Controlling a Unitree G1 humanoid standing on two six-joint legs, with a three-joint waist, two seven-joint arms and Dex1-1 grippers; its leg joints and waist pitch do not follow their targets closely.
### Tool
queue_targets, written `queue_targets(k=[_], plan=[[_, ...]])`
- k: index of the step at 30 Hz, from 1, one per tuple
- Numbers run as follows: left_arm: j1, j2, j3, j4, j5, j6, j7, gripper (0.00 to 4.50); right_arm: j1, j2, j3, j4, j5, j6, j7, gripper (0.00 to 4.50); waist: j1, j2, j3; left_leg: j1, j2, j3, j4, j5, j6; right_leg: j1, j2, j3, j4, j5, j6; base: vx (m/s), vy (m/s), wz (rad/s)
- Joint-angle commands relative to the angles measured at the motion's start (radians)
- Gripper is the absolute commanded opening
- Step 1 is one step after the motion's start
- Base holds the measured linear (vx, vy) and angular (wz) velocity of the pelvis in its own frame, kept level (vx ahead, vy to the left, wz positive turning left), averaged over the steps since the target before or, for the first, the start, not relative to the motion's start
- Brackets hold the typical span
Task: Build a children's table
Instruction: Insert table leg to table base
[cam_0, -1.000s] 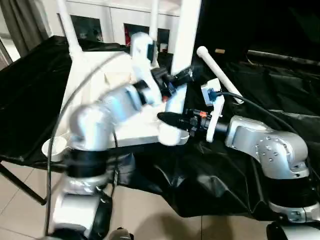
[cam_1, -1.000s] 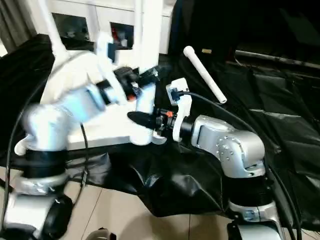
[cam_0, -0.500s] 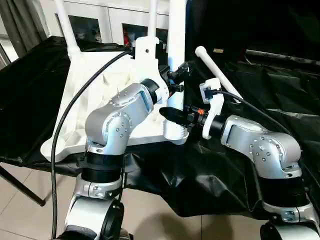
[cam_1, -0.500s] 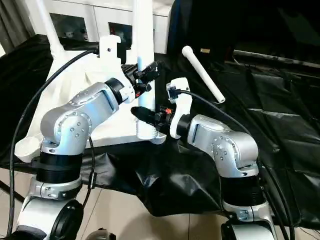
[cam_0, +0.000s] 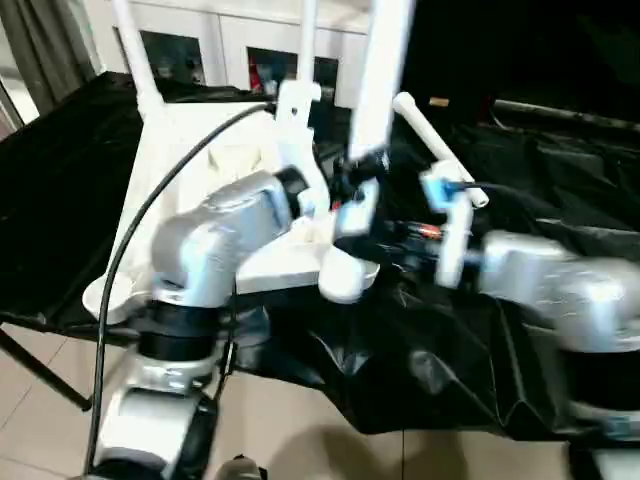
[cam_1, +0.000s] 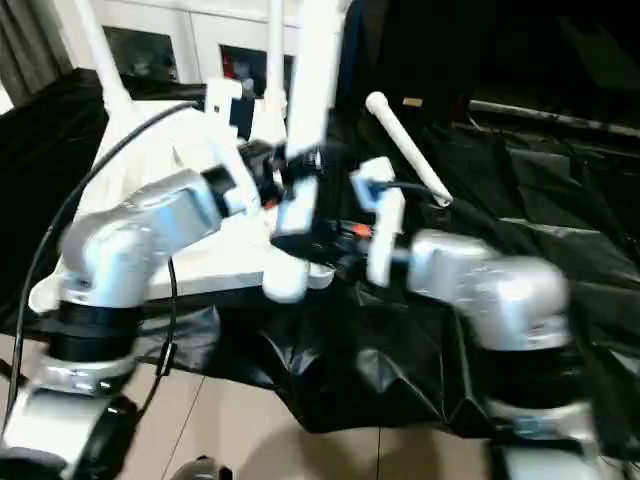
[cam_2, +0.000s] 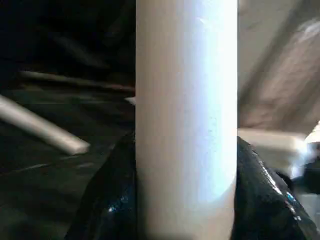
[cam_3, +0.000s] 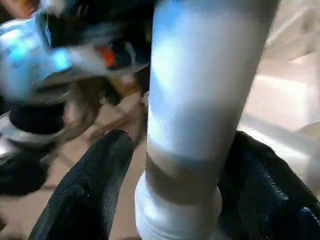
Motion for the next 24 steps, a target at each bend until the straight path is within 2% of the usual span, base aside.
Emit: queue_targets(k=[1,2,4,6,8,10,13,14,15,17,18,23,24], plan=[[-0.03,-0.008,0.03,-0.026,-0.068,0.029,-0.029,1.88,0.0,-0.012,0.018,-0.031,0.022,0.014,0.034,3.16,0.005,-0.012,-0.08,0.009,0.018,-0.002,-0.06,-0.106,-0.014,0.064,-0.068,0.052,-0.077,-0.173,-0.132,0.0,0.0,0.0],[-0.032,-0.012,0.041,-0.028,-0.089,0.037,-0.034,1.88,0.002,-0.017,0.022,-0.036,0.023,0.014,0.042,3.16,0.003,-0.012,-0.079,0.012,0.019,-0.001,-0.06,-0.117,-0.014,0.059,-0.068,0.052,-0.079,-0.191,-0.132,0.0,0.0,0.0],[-0.037,-0.023,0.063,-0.028,-0.134,0.045,-0.038,1.88,0.003,-0.024,0.032,-0.037,0.025,0.012,0.057,3.16,0.004,-0.014,-0.079,0.013,0.02,-0.001,-0.06,-0.126,-0.015,0.06,-0.069,0.053,-0.082,-0.215,-0.129,0.0,0.0,0.0],[-0.041,-0.032,0.078,-0.022,-0.156,0.047,-0.033,1.88,0.002,-0.025,0.036,-0.033,0.026,0.012,0.061,2.87,0.005,-0.015,-0.079,0.013,0.02,-0.001,-0.061,-0.128,-0.016,0.059,-0.069,0.053,-0.085,-0.232,-0.119,0.0,0.0,0.0],[-0.047,-0.047,0.106,-0.013,-0.196,0.06,-0.02,1.88,0.0,-0.023,0.042,-0.021,0.028,0.009,0.069,2.76,0.004,-0.018,-0.078,0.011,0.02,-0.002,-0.061,-0.125,-0.017,0.061,-0.068,0.052,-0.084,-0.237,-0.11,0.0,0.0,0.0],[-0.044,-0.043,0.104,-0.014,-0.196,0.068,-0.023,1.88,-0.003,-0.021,0.038,-0.017,0.036,0.012,0.072,2.52,0.005,-0.016,-0.078,0.013,0.02,-0.002,-0.062,-0.127,-0.018,0.058,-0.067,0.052,-0.086,-0.243,-0.103,0.0,0.0,0.0],[-0.04,-0.04,0.099,-0.017,-0.194,0.072,-0.024,1.88,-0.006,-0.019,0.037,-0.015,0.037,0.011,0.074,2.48,0.004,-0.018,-0.078,0.013,0.02,-0.003,-0.063,-0.131,-0.022,0.058,-0.067,0.052,-0.088,-0.258,-0.092,0.0,0.0,0.0],[-0.035,-0.033,0.091,-0.021,-0.194,0.074,-0.022,1.88,-0.011,-0.014,0.034,-0.007,0.03,-0.002,0.072,2.48,0.004,-0.021,-0.078,0.013,0.02,-0.002,-0.062,-0.127,-0.023,0.058,-0.067,0.053,-0.088,-0.258,-0.084,0.0,0.0,0.0],[-0.034,-0.032,0.09,-0.022,-0.194,0.074,-0.021,1.88,-0.011,-0.012,0.034,-0.005,0.028,-0.006,0.071,2.47,0.005,-0.019,-0.079,0.013,0.02,-0.003,-0.063,-0.123,-0.023,0.058,-0.067,0.053,-0.087,-0.254,-0.084,0.0,0.0,0.0],[-0.03,-0.029,0.084,-0.027,-0.187,0.068,-0.017,1.88,-0.014,-0.001,0.026,0.005,0.021,-0.019,0.057,2.47,0.005,-0.024,-0.079,0.012,0.021,-0.002,-0.062,-0.116,-0.023,0.058,-0.067,0.053,-0.085,-0.242,-0.085,0.0,0.0,0.0],[-0.029,-0.029,0.082,-0.027,-0.177,0.061,-0.01,2.44,-0.015,0.009,0.02,0.011,0.018,-0.024,0.044,2.47,0.004,-0.02,-0.08,0.012,0.021,-0.003,-0.062,-0.115,-0.025,0.056,-0.068,0.052,-0.084,-0.234,-0.091,0.0,0.0,0.0],[-0.042,-0.043,0.077,0.001,-0.081,0.009,0.093,2.79,-0.02,0.031,0.014,0.033,-0.007,-0.063,0.001,2.47,0.003,-0.02,-0.08,0.014,0.022,-0.002,-0.063,-0.118,-0.035,0.057,-0.067,0.054,-0.084,-0.21,-0.091,0.0,0.0,0.0],[-0.043,-0.046,0.071,0.003,-0.059,-0.002,0.117,3.01,-0.024,0.037,0.009,0.04,-0.01,-0.067,-0.008,2.46,0.003,-0.021,-0.08,0.012,0.021,-0.004,-0.064,-0.123,-0.034,0.06,-0.066,0.053,-0.084,-0.213,-0.079,0.0,0.0,0.0]])
